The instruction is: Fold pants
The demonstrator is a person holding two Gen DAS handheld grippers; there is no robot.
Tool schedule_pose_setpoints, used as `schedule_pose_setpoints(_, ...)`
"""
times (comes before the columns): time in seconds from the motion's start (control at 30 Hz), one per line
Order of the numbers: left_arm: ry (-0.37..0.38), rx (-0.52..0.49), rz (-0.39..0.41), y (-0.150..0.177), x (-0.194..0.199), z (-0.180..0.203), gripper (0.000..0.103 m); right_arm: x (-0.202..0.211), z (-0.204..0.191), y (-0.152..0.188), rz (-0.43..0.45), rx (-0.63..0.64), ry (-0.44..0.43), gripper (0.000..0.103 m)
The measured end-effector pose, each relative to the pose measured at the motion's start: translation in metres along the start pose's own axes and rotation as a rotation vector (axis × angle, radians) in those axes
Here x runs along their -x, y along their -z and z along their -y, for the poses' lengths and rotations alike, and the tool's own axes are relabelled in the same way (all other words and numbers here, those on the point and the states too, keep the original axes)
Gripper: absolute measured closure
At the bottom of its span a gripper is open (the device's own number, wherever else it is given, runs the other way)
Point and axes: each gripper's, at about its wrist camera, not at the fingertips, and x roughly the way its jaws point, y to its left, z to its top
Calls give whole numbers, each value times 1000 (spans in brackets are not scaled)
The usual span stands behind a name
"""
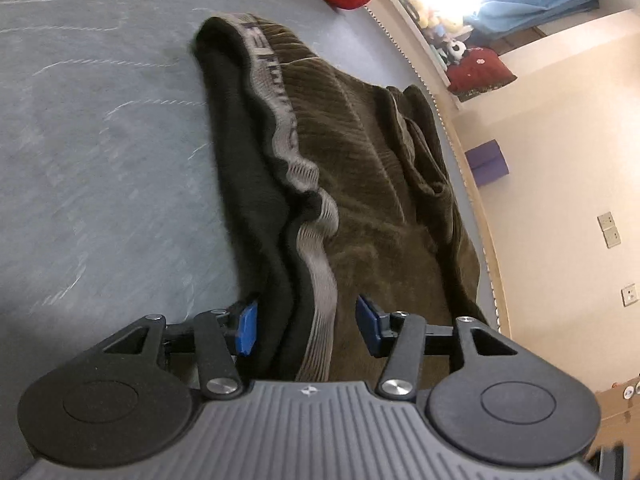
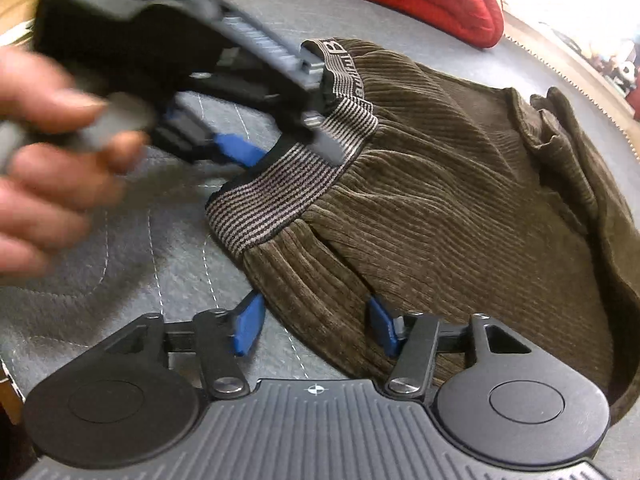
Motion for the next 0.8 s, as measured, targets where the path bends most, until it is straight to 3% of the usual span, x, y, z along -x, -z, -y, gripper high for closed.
schedule_pose_setpoints(0.03,1,4,2,-4,-4,1,48,-1,0,0,5,2,-8,53)
schedule_pose_setpoints(0.1,-5,13,-6,-12,-13,4,50,1,1,0,18,7,-24,73)
schedule_pose_setpoints(0.13,-16,7,-11,-14,-15,7,52,3,0,0,26,9,-30,76)
schedule_pose_setpoints(0.2,-72,-39,-24,-16,-16,14,71,6,-2,0,45,23,-34,86)
schedule_pose_setpoints(0.27,-102,-93,-23,-14,-10,18,81,10,-6,1,60,42,-28,91)
schedule_pose_setpoints(0.57,-89,-209,141,-11,76,38,86,74,-31,-6,217,141,-38,96)
schedule_pose_setpoints(0.8,-158,-174,242,-16,180,-10,86,107,-107,-47,308,183,-181,96)
